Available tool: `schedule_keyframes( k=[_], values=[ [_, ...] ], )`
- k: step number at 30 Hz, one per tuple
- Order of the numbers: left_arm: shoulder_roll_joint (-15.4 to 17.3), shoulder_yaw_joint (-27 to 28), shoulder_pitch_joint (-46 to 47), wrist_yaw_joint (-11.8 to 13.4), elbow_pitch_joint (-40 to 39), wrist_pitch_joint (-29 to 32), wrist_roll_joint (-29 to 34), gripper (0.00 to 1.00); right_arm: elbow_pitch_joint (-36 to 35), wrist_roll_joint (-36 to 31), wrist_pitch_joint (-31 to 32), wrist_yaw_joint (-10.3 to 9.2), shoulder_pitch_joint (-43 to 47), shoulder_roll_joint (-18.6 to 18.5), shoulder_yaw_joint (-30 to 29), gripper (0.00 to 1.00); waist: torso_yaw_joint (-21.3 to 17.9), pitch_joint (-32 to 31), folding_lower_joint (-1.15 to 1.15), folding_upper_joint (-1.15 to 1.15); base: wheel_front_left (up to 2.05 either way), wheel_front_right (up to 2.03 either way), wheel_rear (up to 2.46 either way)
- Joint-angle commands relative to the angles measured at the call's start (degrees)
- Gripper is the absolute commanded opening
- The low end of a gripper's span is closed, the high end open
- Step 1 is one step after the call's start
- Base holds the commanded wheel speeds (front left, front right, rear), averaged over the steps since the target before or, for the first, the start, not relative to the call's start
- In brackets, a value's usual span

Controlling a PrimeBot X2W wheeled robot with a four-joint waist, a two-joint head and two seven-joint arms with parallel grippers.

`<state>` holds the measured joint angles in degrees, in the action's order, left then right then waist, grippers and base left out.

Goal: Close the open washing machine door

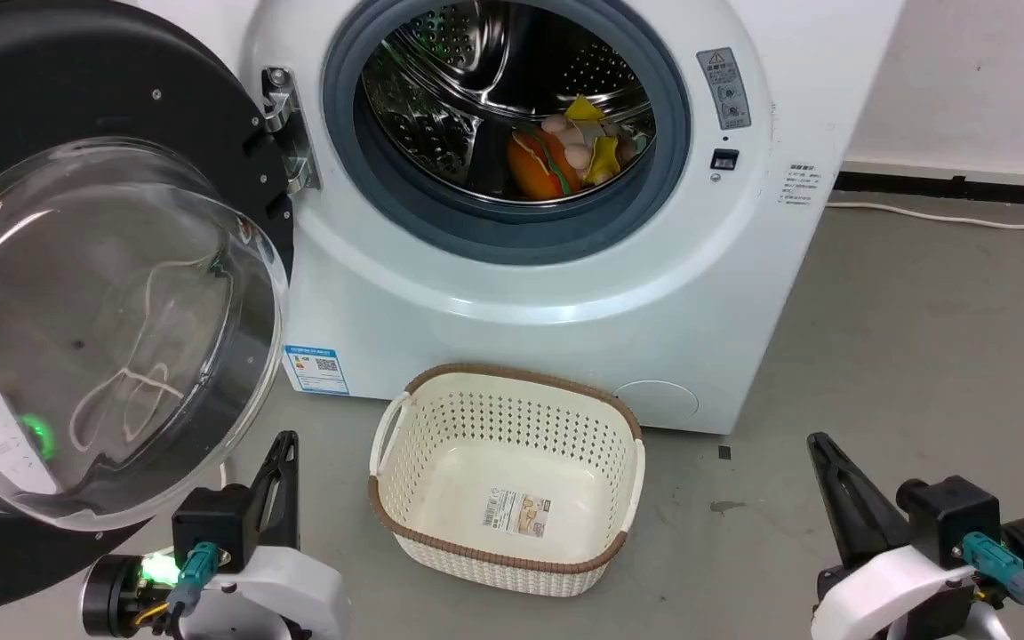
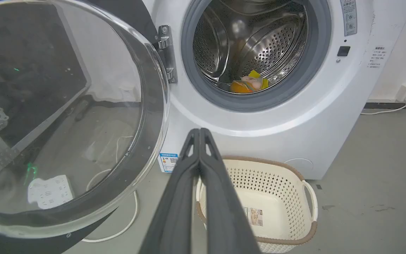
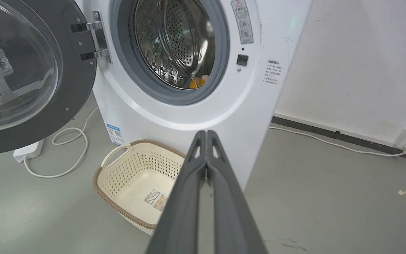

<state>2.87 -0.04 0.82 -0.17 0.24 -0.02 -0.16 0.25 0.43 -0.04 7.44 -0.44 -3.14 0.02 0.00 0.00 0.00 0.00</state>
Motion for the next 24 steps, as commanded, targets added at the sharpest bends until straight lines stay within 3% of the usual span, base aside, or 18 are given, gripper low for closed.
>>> schedule_keyframes(
  k=[1,24],
  values=[
    [0.00,0.04,-0.82,0.17,-0.24,0.02,0.16,0.00,-0.25,-0.43,0.04,0.05,0.44,0.26,-0.02,0.00,0.00,0.00,0.00,0.00,0.00,0.00,0.00],
    [0.00,0.04,-0.82,0.17,-0.24,0.02,0.16,0.00,-0.25,-0.43,0.04,0.05,0.44,0.26,-0.02,0.00,0.00,0.00,0.00,0.00,0.00,0.00,0.00]
  ],
)
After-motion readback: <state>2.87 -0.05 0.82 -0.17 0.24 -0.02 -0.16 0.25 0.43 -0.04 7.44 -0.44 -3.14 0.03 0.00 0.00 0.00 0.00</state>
